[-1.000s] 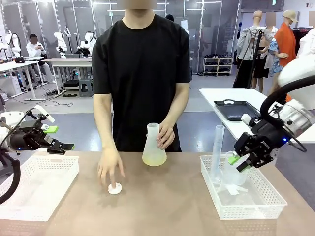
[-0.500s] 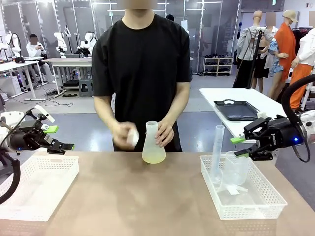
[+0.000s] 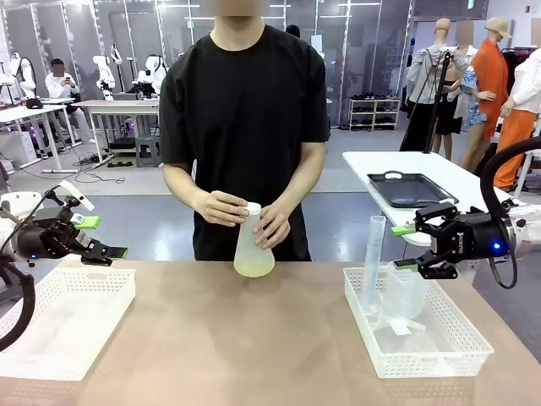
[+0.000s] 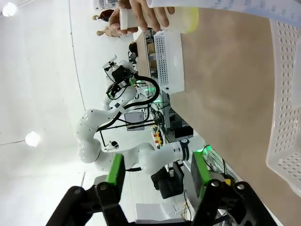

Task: Prepare the solutions needed for the experiment.
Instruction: When the human places the Big flask in the center of the table, pick up the Big flask and place it in the left Organizing basket.

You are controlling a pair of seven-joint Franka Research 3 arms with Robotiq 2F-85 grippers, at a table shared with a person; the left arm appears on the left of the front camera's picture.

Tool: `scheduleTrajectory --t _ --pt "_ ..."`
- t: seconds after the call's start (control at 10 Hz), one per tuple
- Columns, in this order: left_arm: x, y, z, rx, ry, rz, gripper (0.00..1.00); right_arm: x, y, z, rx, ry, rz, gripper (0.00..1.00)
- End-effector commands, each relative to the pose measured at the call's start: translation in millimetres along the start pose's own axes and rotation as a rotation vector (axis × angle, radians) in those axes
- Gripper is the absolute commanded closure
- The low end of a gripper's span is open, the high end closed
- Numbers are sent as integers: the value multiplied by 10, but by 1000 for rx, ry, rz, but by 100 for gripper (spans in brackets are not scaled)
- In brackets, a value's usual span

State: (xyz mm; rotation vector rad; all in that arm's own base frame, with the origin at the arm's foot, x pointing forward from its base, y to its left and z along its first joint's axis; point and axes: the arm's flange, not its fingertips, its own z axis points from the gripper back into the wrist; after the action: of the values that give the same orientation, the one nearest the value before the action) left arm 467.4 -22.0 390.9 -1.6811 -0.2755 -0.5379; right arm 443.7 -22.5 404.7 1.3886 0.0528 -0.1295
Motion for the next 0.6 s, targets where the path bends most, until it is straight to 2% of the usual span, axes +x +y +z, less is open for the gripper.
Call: scheduleTrajectory --t 0.0,0.1,0.2,0.4,0.5 --pt "9 -11 -4 -1 -2 -4 0 2 -41 -24 24 7 17 25" --pt "9 -11 -4 -1 -2 -4 0 1 -51 -39 24 9 11 0" --pt "9 -11 -4 -1 -2 -4 0 0 -56 -48 28 -5 18 8" --pt "9 -11 -4 -1 -2 -4 0 40 -57 -59 47 -28 -27 8" --pt "9 -11 -4 -1 -2 -4 0 14 -33 -26 12 4 -9 8"
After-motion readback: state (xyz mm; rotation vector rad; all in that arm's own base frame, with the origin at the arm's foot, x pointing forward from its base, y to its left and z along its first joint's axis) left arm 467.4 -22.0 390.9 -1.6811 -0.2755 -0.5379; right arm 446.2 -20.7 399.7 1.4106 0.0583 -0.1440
